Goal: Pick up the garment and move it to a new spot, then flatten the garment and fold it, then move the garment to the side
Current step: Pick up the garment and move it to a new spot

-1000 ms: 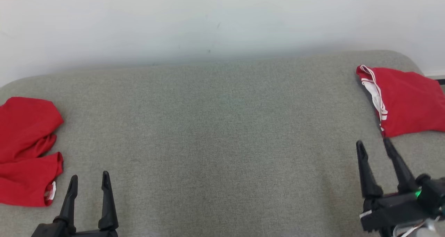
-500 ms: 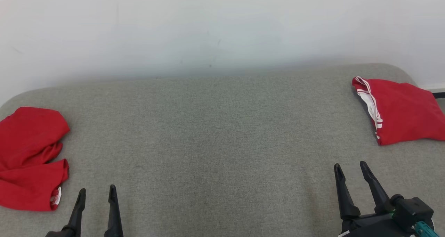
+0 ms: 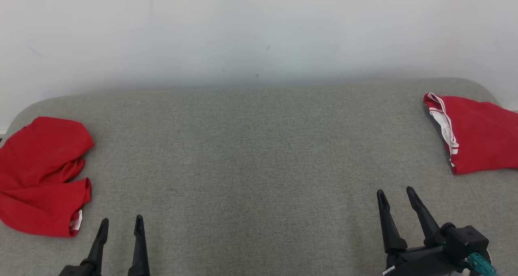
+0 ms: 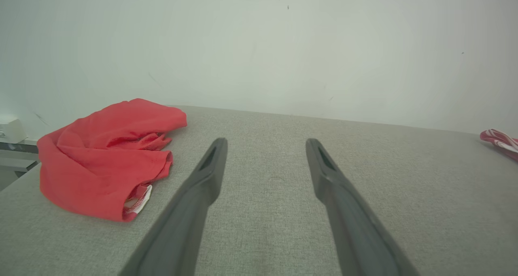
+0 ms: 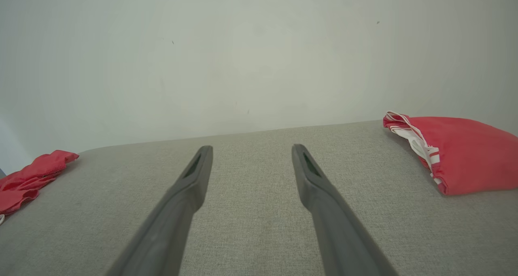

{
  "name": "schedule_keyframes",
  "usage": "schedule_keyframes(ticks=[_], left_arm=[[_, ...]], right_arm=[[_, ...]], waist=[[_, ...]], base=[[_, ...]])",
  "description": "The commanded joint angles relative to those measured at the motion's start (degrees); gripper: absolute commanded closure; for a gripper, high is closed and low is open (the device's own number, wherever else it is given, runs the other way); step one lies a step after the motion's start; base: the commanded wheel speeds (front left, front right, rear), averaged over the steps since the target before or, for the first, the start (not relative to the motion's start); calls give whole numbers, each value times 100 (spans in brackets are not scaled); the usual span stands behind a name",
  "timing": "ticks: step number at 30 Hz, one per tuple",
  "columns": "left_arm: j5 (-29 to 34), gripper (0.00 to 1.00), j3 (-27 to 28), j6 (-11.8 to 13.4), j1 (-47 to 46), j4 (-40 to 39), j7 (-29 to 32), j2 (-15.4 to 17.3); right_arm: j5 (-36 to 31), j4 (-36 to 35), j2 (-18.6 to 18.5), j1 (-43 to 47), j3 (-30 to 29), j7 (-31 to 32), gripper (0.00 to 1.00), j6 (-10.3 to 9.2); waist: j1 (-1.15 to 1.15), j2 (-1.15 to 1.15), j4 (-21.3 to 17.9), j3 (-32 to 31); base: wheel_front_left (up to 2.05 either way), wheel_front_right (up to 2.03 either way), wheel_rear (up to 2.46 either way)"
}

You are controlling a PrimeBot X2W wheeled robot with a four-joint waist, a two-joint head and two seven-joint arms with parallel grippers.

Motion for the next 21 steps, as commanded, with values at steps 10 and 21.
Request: schedule_keyframes(ticks=[10, 21], left_arm=[[13, 0, 24, 48, -141, 65, 1, 0], [0, 0, 18, 73, -166, 73, 1, -1]], right_arm=[[-20, 42, 97, 138, -86, -24, 0, -16], [-44, 49, 112, 192, -117, -24, 0, -16]], waist=[[0, 0, -6, 1], [0, 0, -19, 17]], base=[[0, 0, 0], [0, 0, 0]])
